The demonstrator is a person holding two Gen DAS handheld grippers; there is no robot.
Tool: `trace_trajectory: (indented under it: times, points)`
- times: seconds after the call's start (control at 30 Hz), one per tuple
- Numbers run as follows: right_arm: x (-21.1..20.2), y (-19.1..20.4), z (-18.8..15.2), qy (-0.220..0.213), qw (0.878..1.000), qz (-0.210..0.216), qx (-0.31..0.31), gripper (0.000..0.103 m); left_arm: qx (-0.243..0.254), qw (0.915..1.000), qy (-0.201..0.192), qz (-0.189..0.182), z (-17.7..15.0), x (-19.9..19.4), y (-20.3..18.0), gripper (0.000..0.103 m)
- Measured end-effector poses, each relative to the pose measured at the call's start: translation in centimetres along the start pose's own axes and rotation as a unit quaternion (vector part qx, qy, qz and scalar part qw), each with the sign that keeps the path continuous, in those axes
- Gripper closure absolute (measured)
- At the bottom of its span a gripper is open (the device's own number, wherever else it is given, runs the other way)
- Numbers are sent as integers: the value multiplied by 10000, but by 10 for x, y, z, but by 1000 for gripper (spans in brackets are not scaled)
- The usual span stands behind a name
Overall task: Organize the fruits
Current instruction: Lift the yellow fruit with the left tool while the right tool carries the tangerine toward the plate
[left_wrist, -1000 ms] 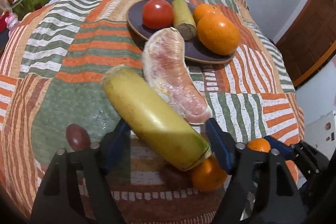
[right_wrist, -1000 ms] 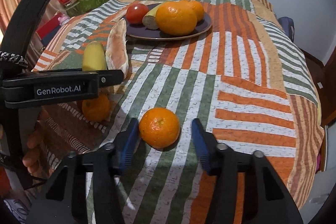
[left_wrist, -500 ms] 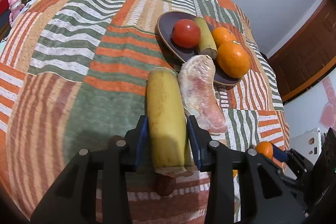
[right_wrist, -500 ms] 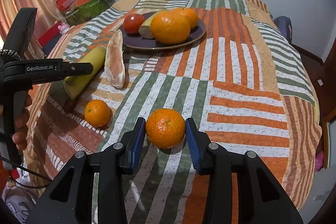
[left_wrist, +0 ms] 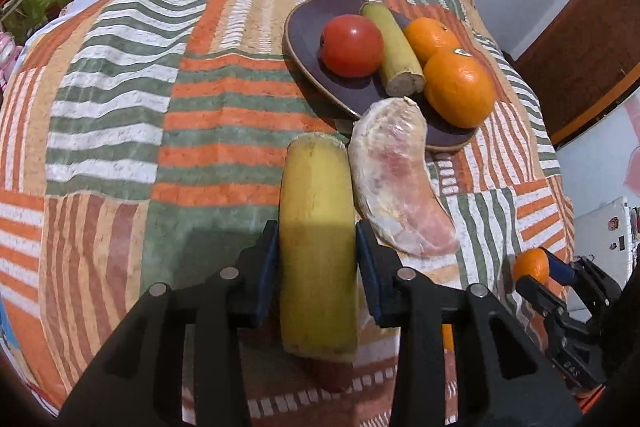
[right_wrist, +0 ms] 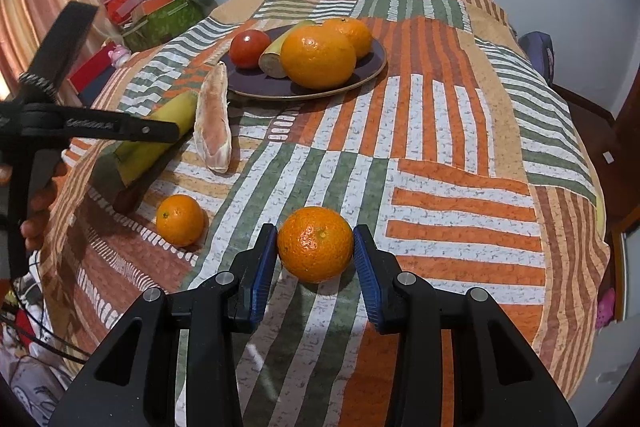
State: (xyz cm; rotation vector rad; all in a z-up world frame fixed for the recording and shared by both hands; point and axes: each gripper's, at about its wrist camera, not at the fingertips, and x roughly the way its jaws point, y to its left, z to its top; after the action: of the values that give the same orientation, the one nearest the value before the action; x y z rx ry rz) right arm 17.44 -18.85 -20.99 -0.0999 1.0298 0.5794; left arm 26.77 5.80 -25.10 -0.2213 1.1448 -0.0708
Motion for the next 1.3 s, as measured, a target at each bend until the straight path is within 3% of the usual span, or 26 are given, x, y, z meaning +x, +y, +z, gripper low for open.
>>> trace_trajectory:
  times: [0.2,0.37,0.6,0.9,1.3]
  points:
    - [2,-3,2,1,10000,-20,21,67,35,10000,-47,44,14,9,0,66]
    - [-1,-5,9,-82,10000,-53,18,67,39,9997,-227,-19,8,0,2,66]
    - [-13,-5,29,-347,9993,-125,-33,67,130,9970,-758,-95,2,-44,-3,66]
    - [-29,-9,62,-787,9967,-191,16,67,499,9874,-1491,-193,11,-97,-25,67]
    - [-28,-9,100,-1133,9933,-201,-74,67,601,9859,-1517,-363,43,-90,-39,67]
